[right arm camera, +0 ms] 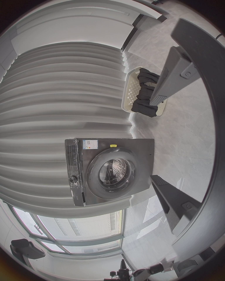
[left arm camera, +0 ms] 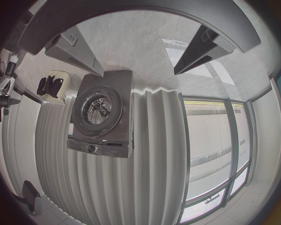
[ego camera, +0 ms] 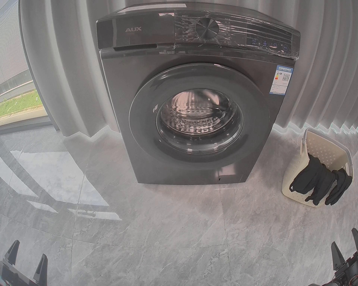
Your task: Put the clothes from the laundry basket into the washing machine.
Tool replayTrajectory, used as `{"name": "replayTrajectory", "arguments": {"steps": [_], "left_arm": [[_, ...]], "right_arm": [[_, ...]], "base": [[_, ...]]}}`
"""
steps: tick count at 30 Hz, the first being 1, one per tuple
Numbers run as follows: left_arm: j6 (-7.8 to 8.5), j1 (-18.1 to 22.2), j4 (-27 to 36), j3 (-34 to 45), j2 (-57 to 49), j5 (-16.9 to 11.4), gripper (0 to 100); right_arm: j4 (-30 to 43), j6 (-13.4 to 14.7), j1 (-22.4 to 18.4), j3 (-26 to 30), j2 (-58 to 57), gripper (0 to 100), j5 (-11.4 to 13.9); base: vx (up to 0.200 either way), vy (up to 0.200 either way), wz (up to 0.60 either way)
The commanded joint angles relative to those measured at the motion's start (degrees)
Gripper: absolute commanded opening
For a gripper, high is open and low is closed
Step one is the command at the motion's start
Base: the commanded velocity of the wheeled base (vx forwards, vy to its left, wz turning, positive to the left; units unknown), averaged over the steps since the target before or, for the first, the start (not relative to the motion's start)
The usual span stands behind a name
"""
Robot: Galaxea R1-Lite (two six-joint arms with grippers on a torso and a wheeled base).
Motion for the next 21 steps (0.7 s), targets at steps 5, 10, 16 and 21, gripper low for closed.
{"name": "replayTrajectory", "arguments": {"steps": [5,10,16,21], "left_arm": [[-0.02,0.0,0.0,1.0,-0.8,-0.1,100],[0.07,0.0,0.0,1.0,-0.8,-0.1,100],[0.07,0.0,0.0,1.0,-0.8,-0.1,100],[0.07,0.0,0.0,1.0,-0.8,-0.1,100]], "right_arm": [[0.0,0.0,0.0,0.7,-0.6,100,0.0],[0.1,0.0,0.0,0.7,-0.6,100,0.0],[0.1,0.0,0.0,0.7,-0.6,100,0.0],[0.0,0.0,0.0,0.7,-0.6,100,0.0]], "base": [[0.0,0.0,0.0],[0.0,0.0,0.0],[0.0,0.0,0.0],[0.0,0.0,0.0]]}}
